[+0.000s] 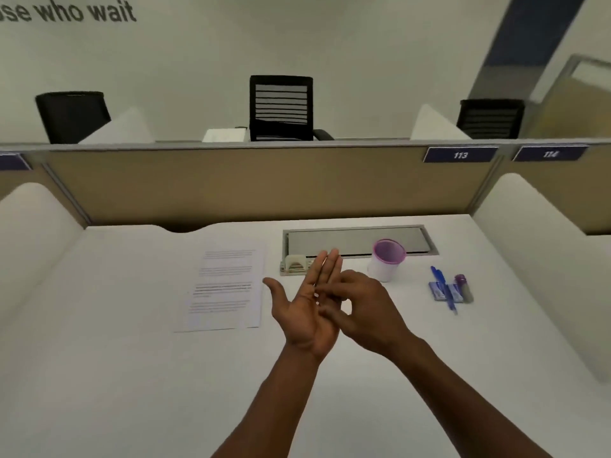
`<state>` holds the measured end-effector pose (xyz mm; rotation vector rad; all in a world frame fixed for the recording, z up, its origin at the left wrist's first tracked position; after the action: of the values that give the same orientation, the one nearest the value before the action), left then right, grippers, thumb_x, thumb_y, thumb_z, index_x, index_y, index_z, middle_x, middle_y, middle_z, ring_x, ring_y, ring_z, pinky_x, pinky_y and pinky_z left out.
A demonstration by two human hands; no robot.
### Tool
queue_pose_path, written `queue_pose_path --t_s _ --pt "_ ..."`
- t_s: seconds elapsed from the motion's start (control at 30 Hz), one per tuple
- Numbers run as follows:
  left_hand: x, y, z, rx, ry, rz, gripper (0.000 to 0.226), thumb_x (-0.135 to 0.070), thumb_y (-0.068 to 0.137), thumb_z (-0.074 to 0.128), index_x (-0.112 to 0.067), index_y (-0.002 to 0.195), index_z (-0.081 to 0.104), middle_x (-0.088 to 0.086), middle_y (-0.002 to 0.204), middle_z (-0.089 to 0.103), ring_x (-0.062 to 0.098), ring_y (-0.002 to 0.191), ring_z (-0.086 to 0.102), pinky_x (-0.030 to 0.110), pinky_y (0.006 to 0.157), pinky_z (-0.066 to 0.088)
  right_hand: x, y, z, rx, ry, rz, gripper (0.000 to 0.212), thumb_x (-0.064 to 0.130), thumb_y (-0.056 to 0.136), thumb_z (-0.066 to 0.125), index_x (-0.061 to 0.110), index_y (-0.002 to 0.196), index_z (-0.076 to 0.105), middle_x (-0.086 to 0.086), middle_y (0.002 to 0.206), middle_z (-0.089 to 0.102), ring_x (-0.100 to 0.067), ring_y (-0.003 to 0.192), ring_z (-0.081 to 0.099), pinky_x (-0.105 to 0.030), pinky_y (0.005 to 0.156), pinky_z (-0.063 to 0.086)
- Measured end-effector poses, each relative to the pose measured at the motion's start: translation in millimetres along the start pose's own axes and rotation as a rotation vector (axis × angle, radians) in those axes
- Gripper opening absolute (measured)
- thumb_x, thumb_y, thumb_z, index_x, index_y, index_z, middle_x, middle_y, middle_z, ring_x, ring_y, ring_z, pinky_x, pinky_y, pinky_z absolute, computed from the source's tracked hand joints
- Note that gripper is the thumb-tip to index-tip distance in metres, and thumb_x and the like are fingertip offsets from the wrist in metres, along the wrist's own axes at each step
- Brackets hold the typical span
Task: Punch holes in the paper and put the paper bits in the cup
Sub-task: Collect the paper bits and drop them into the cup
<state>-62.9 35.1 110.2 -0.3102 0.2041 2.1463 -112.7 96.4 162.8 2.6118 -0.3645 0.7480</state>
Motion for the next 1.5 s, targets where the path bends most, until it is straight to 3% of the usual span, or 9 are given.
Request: queue_pose_path --t_s 0.17,0.33,0.6,0.77,0.87,1.0,1.23,1.4,1.5 --pt "38.6 54.0 4.8 0.056 0.034 -0.146 0.11 -0.087 0.078 0.038 -0.006 0.152 0.033 0.016 0.156 0.039 0.028 0.146 0.036 0.042 0.125 0.016 -56.4 17.4 -18.0 -0.072 -0.019 0.074 0.027 0.031 0.085 0.071 0.031 0.112 0.073 0.01 0.108 0.072 -0.007 0.092 0.061 -0.027 0.08 0.054" --pt "71.4 105.6 2.3 0.036 0.069 -0.212 0.11 -0.09 0.078 0.031 -0.008 0.151 0.036 0.015 0.153 0.044 0.03 0.144 0.039 0.045 0.124 0.018 -109.1 29.5 -31.1 -0.207 0.028 0.101 0.017 0.026 0.086 0.072 0.025 0.102 0.077 0.009 0.096 0.074 -0.005 0.083 0.064 -0.022 0.078 0.055" --pt "107.4 188.8 5.7 0.005 0.405 -0.233 0.105 -0.089 0.077 0.02 -0.015 0.149 0.042 0.009 0.145 0.055 0.021 0.139 0.046 0.043 0.121 0.028 -184.9 60.0 -58.0 -0.365 0.078 0.139 0.011 0.022 0.087 0.073 0.015 0.095 0.076 0.001 0.088 0.075 -0.008 0.078 0.066 -0.021 0.075 0.056" --pt "107.5 231.7 -8.1 -0.106 0.576 -0.223 0.105 -0.088 0.076 0.022 -0.011 0.142 0.052 0.013 0.134 0.063 0.027 0.129 0.057 0.043 0.114 0.039 -255.8 82.5 -63.5 -0.268 0.205 0.418 0.02 0.027 0.088 0.07 0.012 0.099 0.077 -0.004 0.091 0.076 -0.013 0.08 0.069 -0.03 0.08 0.059" --pt "102.7 248.3 -23.5 -0.181 0.738 -0.223 0.099 -0.081 0.086 0.013 -0.009 0.134 0.06 0.013 0.127 0.068 0.029 0.124 0.061 0.042 0.111 0.043 -285.9 90.9 -55.2 -0.13 0.042 0.479 0.021 0.024 0.09 0.067 0.011 0.103 0.077 -0.006 0.098 0.076 -0.02 0.087 0.069 -0.034 0.085 0.057" --pt "105.1 252.0 -37.5 -0.182 0.835 -0.273 0.095 -0.077 0.09 0.009 -0.009 0.136 0.058 0.012 0.128 0.068 0.025 0.125 0.06 0.042 0.116 0.038 -301.3 95.5 -33.5 0.052 -0.149 0.453 0.022 0.026 0.092 0.063 0.015 0.107 0.076 -0.006 0.104 0.075 -0.021 0.091 0.066 -0.024 0.081 0.049" --pt "117.4 242.1 -32.0 -0.078 0.925 -0.306 0.095 -0.079 0.083 0.008 -0.02 0.145 0.049 0.002 0.141 0.059 0.016 0.134 0.051 0.038 0.12 0.031 -300.0 93.6 -25.9 -0.021 -0.261 0.428 0.03 0.04 0.086 0.07 0.014 0.1 0.075 -0.006 0.094 0.074 -0.018 0.082 0.065 -0.026 0.08 0.05" --pt "122.1 242.4 -30.3 -0.056 0.952 -0.31 0.092 -0.082 0.079 0.014 -0.029 0.147 0.045 -0.002 0.15 0.049 0.015 0.143 0.04 0.04 0.124 0.022 -302.9 92.5 -14.5 0.132 -0.292 0.381 0.036 0.034 0.088 0.069 0.016 0.119 0.069 -0.006 0.113 0.071 -0.02 0.101 0.064 -0.028 0.092 0.048" --pt "125.3 242.7 -33.4 -0.062 0.97 -0.318 0.095 -0.087 0.076 0.017 -0.032 0.15 0.041 -0.003 0.154 0.044 0.017 0.146 0.035 0.04 0.124 0.02 -294.3 93.1 -35.2 -0.098 -0.176 0.359 0.026 0.029 0.09 0.065 0.015 0.11 0.074 -0.005 0.103 0.075 -0.02 0.09 0.069 -0.027 0.087 0.053"
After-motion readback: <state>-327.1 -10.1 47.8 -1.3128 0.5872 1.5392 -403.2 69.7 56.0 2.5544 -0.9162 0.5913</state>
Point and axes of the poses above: each hand's wrist, its own y-axis towards the middle knuckle, its own z-axis out of the palm, x = y × z, the point moved 7 cm from there along y, towards the middle knuckle
